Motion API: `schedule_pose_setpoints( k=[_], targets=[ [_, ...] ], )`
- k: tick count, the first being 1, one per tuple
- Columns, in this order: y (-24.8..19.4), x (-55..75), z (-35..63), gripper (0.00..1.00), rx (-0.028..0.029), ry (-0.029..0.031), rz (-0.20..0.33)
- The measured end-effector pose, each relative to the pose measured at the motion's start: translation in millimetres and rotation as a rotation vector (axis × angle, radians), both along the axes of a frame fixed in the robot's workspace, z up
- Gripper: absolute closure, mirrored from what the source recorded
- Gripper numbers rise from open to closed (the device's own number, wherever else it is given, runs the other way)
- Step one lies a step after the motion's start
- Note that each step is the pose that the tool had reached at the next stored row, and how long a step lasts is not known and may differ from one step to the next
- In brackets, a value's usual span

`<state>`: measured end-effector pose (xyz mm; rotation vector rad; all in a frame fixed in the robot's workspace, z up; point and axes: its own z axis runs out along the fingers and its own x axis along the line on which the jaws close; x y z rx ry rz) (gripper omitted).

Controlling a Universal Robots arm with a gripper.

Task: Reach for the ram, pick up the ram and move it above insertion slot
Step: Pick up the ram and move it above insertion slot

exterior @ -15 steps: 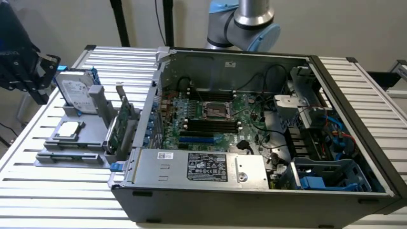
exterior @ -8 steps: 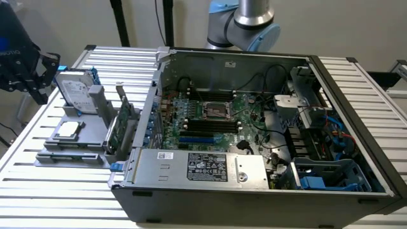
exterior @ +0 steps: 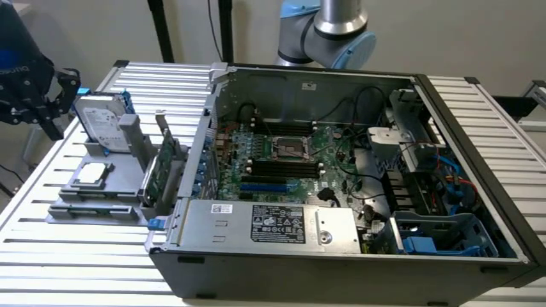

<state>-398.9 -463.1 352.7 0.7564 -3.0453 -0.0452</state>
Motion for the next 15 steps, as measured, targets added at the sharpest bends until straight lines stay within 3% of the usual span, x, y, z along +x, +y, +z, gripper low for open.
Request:
schedule_pose_setpoints(
  k=[15],
  targets=[
    [0.0, 0.0, 0.0, 0.89, 0.0, -0.0001, 0.274]
  ],
)
